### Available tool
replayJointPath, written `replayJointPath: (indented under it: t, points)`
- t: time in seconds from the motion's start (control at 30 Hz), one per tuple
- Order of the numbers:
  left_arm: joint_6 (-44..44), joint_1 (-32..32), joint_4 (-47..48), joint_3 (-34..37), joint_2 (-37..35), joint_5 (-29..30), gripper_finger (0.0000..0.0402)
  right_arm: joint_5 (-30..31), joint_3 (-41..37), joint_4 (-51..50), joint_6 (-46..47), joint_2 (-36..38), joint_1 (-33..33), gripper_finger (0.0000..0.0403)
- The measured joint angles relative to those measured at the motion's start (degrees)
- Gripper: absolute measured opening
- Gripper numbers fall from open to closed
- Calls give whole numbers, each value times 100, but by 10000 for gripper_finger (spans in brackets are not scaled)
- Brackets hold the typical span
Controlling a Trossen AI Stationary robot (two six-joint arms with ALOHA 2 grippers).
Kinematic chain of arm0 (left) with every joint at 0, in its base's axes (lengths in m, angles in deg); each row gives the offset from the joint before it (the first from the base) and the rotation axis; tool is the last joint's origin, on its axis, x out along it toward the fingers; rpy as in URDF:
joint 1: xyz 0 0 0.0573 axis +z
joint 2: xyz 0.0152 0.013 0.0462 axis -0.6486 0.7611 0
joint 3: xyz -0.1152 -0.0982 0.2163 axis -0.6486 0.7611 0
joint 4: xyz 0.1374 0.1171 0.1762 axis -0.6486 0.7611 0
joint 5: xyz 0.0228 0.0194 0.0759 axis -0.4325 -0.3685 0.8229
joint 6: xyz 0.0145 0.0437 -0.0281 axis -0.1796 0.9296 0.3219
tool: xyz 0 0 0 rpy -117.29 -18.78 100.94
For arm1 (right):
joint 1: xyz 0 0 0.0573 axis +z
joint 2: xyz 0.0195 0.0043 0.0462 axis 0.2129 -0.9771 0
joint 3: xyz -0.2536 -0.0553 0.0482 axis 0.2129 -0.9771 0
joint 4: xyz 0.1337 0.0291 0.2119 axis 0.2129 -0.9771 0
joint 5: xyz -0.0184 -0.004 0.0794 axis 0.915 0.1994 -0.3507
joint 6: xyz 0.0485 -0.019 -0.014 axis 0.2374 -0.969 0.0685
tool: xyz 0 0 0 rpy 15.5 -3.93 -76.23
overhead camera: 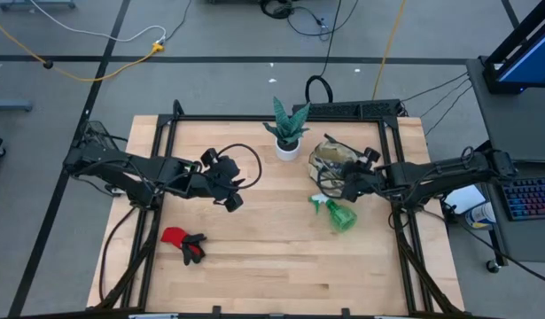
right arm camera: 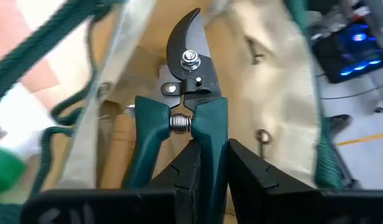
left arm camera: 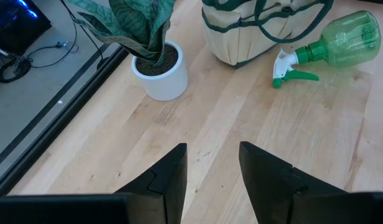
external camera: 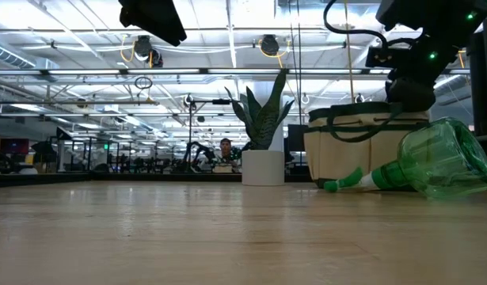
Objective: Pick & Place Garden tools in Gardening bag
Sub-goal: Put the black shear scissors into the gardening bag, then put the green spray bottle into the gardening bag
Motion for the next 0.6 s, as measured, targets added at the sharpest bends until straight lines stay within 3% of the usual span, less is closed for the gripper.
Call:
replayJointPath:
  t: [0.1,0.6]
  points:
    - [0,1,0,0,0,-1,152,-277,0,48,-26,0,-1,48]
    - [7,1,0,0,0,-1,152,-267,-420,513,-86,2,-2,84]
